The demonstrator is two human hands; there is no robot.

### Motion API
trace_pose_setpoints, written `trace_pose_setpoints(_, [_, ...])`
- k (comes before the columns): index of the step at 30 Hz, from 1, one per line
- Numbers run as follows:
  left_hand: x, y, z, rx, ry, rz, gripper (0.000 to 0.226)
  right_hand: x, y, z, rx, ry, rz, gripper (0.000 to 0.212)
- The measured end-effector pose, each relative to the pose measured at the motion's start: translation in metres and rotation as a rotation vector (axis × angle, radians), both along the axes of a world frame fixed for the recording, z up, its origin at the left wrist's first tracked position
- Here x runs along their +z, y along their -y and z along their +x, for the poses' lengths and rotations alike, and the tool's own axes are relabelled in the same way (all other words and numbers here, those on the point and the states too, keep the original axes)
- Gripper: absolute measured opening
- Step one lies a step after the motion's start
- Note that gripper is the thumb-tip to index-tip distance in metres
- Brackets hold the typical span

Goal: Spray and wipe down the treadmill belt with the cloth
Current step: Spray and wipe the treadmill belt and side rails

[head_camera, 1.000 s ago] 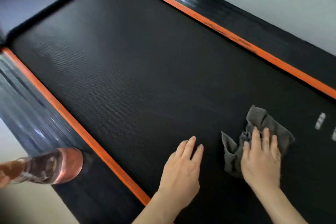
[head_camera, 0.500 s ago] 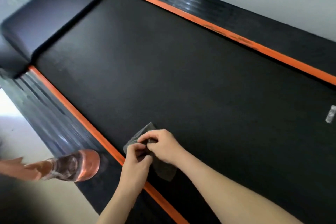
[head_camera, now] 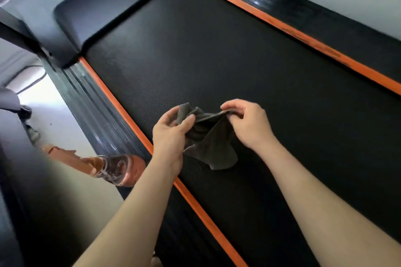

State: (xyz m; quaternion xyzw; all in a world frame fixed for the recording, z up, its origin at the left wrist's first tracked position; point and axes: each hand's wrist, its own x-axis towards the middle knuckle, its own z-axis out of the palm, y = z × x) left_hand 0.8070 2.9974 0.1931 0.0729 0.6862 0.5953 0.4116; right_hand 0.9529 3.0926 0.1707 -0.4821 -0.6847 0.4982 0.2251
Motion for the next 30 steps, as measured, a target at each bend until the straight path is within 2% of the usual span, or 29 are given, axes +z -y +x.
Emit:
trace_pose_setpoints(2, [0.01, -0.011, -0.008, -0.039, -0.049, 0.02, 0.023, 0.009, -0.022, -0.006, -0.048, 0.021, 0.121, 0.03])
trace_pose_setpoints(4, [0.024, -0.021, -0.016, -0.016, -0.161, 0.069, 0.017, 0.023, -0.043, -0.012, -0.097, -0.04, 0.14, 0.029])
trace_pose_setpoints(7, [0.046, -0.033, -0.03, 0.041, -0.381, 0.218, 0.029, 0.048, -0.063, -0.017, -0.17, -0.187, 0.265, 0.026])
trace_pose_setpoints(9, [0.056, -0.033, -0.035, 0.015, -0.492, 0.289, 0.037, 0.059, -0.063, -0.013, -0.155, -0.215, 0.377, 0.024])
trace_pose_setpoints(12, [0.046, -0.019, -0.034, -0.124, -0.549, 0.213, 0.053, 0.05, -0.055, 0.0, 0.019, -0.057, 0.488, 0.02])
trace_pose_setpoints(14, [0.024, -0.003, -0.035, -0.296, -0.658, 0.05, 0.064, 0.038, -0.053, 0.01, 0.259, 0.203, 0.384, 0.026])
trace_pose_setpoints(16, [-0.004, 0.009, -0.036, -0.604, -0.878, -0.266, 0.061, 0.022, -0.044, 0.014, 0.418, 0.394, 0.266, 0.033])
trace_pose_setpoints(18, [-0.028, 0.021, -0.029, -0.929, -1.016, -0.678, 0.053, 0.002, -0.033, 0.009, 0.349, 0.327, 0.279, 0.036])
trace_pose_setpoints(19, [-0.039, 0.023, -0.025, -0.995, -1.046, -0.756, 0.055, -0.007, -0.03, 0.003, 0.298, 0.278, 0.307, 0.038])
trace_pose_setpoints(21, [-0.057, 0.023, -0.017, -1.018, -1.058, -0.687, 0.065, -0.024, -0.022, -0.015, 0.306, 0.348, 0.324, 0.042])
trace_pose_setpoints(23, [-0.064, 0.019, -0.012, -1.049, -1.079, -0.611, 0.072, -0.039, -0.02, -0.033, 0.392, 0.558, 0.315, 0.054])
trace_pose_setpoints(25, [-0.071, 0.019, -0.008, -1.08, -1.088, -0.608, 0.076, -0.052, -0.031, -0.051, 0.421, 0.691, 0.253, 0.063])
trace_pose_setpoints(28, [-0.074, 0.022, -0.006, -1.099, -1.13, -0.58, 0.078, -0.067, -0.062, -0.081, 0.358, 0.738, 0.21, 0.066])
trace_pose_setpoints(30, [-0.079, 0.034, -0.007, -1.079, -1.13, -0.535, 0.074, -0.075, -0.056, -0.103, 0.393, 0.789, 0.23, 0.066])
